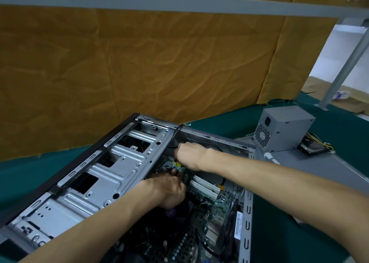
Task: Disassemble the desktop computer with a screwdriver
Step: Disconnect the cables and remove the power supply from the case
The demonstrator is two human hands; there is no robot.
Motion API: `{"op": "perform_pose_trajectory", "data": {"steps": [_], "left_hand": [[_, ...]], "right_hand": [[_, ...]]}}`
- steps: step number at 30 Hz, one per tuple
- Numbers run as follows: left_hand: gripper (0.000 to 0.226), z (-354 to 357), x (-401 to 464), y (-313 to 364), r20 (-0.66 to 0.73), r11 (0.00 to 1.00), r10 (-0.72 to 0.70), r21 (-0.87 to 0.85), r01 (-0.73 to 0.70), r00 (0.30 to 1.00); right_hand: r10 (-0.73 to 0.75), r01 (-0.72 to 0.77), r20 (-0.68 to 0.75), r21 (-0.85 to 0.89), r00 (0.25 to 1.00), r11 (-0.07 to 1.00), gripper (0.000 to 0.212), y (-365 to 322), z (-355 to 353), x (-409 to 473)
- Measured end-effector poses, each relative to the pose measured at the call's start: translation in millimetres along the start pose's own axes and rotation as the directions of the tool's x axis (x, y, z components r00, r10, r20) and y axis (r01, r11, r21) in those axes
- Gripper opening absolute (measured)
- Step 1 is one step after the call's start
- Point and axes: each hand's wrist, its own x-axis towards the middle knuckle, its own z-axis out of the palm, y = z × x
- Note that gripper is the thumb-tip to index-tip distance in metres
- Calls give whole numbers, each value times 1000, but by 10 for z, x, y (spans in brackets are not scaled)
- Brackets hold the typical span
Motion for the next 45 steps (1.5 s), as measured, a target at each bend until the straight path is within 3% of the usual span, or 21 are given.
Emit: {"op": "perform_pose_trajectory", "data": {"steps": [5, 8, 10, 16, 20, 25, 28, 33, 36, 45], "left_hand": [[47, 63, 23, -54, -47, 870, 194, 470, -150, 980], [46, -17, 1, -5, 9, 964, 144, 227, -142, 990], [44, -49, 42, -26, 23, 972, 110, 206, -112, 994], [56, -18, 27, -29, 48, 932, 181, 311, -187, 982], [48, -33, 26, -21, 99, 908, 172, 370, -197, 980], [53, -48, 13, -13, 125, 856, 201, 459, -236, 972], [51, -71, 10, -14, 128, 823, 237, 500, -269, 963], [47, -61, 14, 6, 134, 809, 235, 522, -270, 963], [42, -55, 19, -13, 134, 815, 222, 518, -259, 966], [44, -75, 7, -18, 134, 814, 247, 509, -280, 960]], "right_hand": [[18, -18, -34, -8, 999, 1000, 28, -20, 27, -11], [8, -7, -37, 39, 999, 999, 25, 19, 8, -32], [22, -22, -50, 8, 999, 1000, 29, -25, -5, -20], [5, -4, -14, 48, 1000, 999, 24, 20, -10, -24], [26, -26, -61, -4, 998, 1000, 29, -47, -17, 1], [5, -5, 0, 93, 1000, 996, 19, 57, -3, -11], [23, -22, -51, 27, 998, 999, 28, 6, -4, 3], [20, -19, -23, 55, 1000, 998, 20, 14, 9, -19], [40, -41, -71, -14, 997, 999, 28, -43, 12, -6], [69, -69, -54, 10, 996, 998, 29, -77, 4, -29]]}}
